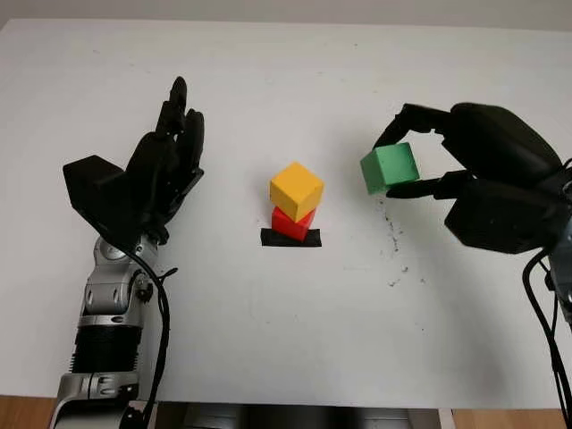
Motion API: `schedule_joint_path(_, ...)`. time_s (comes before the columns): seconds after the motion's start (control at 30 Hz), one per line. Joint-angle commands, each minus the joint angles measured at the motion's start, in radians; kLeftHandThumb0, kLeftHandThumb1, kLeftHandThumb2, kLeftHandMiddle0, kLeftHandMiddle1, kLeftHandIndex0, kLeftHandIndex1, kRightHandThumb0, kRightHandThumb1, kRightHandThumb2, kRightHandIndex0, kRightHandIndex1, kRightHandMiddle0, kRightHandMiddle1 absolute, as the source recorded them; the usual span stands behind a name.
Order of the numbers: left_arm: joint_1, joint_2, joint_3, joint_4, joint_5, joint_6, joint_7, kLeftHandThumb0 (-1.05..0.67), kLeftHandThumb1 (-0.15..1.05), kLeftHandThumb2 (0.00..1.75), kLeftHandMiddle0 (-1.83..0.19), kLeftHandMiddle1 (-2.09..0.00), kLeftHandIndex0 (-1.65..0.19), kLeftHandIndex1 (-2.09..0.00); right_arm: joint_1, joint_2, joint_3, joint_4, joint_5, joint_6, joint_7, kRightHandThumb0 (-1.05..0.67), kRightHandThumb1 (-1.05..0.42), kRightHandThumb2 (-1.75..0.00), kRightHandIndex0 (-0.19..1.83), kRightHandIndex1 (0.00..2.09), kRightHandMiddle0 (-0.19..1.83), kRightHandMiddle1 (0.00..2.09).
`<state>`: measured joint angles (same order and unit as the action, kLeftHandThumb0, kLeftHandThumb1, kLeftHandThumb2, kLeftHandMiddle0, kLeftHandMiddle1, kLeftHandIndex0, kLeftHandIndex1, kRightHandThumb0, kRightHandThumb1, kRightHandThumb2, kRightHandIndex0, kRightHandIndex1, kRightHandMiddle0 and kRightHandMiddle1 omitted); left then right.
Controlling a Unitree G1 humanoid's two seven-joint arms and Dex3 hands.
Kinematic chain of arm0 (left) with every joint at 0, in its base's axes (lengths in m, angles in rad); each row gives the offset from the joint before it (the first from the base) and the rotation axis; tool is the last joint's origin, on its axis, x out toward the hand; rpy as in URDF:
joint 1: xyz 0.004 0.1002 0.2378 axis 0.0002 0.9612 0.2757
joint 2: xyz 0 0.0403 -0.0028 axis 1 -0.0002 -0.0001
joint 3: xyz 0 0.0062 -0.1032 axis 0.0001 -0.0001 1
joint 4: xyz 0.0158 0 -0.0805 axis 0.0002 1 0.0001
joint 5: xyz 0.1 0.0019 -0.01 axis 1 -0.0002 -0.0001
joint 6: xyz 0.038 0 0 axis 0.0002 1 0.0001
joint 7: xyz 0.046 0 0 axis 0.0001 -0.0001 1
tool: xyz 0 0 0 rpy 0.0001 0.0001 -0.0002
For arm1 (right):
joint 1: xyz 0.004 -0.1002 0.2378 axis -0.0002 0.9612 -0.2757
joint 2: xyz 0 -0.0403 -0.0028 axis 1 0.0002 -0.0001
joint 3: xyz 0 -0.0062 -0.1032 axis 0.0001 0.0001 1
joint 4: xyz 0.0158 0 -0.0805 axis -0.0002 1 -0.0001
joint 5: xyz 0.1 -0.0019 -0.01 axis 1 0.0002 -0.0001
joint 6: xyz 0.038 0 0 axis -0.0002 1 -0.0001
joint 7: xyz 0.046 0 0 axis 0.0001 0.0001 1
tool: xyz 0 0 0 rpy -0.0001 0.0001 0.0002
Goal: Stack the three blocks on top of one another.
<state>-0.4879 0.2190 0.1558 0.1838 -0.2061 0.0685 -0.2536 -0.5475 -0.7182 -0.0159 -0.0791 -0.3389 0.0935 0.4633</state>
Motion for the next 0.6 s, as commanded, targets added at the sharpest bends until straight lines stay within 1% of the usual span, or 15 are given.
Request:
schedule_joint_path(0.0, -0.003, 0.005, -0.001, -0.01, 0.003, -0.006, 0.0, -0.77, 1.05, 0.58, 0.19, -0.04, 0.19, -0.04, -0.057, 0.016, -0.015, -0.037, 0.039, 0.057, 0.024, -0.31, -0.93, -0.06, 0.44, 0.06, 0.41, 1.38)
schedule_joint_path(0.07, 0.001, 0.005, 0.0, -0.014, 0.001, -0.004, -0.001, -0.78, 1.05, 0.58, 0.19, -0.03, 0.19, -0.04, -0.094, 0.029, -0.014, -0.049, 0.075, 0.124, 0.049, -0.31, -0.93, -0.06, 0.43, 0.06, 0.38, 1.43)
schedule_joint_path(0.17, 0.004, 0.005, 0.004, -0.012, -0.004, -0.006, -0.004, -0.77, 1.05, 0.58, 0.19, -0.02, 0.19, -0.03, -0.131, 0.036, -0.012, -0.048, 0.129, 0.147, 0.079, -0.33, -0.93, -0.05, 0.44, 0.06, 0.34, 1.5)
schedule_joint_path(0.27, 0.007, 0.006, 0.003, -0.016, 0.0, -0.004, 0.001, -0.77, 1.05, 0.59, 0.19, -0.03, 0.19, -0.03, -0.214, 0.032, 0.011, -0.008, 0.192, 0.165, 0.158, -0.38, -0.93, -0.05, 0.43, 0.05, 0.33, 1.57)
schedule_joint_path(0.33, 0.007, 0.004, 0.004, -0.016, -0.003, -0.008, -0.001, -0.77, 1.05, 0.59, 0.19, -0.02, 0.19, -0.01, -0.295, 0.025, 0.037, 0.046, 0.222, 0.167, 0.227, -0.38, -0.93, -0.05, 0.42, 0.05, 0.33, 1.62)
schedule_joint_path(0.47, 0.012, 0.004, 0.001, -0.018, 0.008, -0.017, 0.008, -0.77, 1.05, 0.61, 0.19, -0.03, 0.18, -0.01, -0.425, 0.022, 0.073, 0.157, 0.251, 0.162, 0.325, -0.41, -0.91, -0.05, 0.43, 0.05, 0.39, 1.61)
schedule_joint_path(0.57, 0.016, 0.0, 0.001, -0.022, 0.009, -0.019, 0.014, -0.78, 1.05, 0.62, 0.19, -0.03, 0.18, -0.02, -0.526, 0.027, 0.117, 0.238, 0.248, 0.174, 0.4, -0.43, -0.92, -0.05, 0.42, 0.05, 0.39, 1.6)
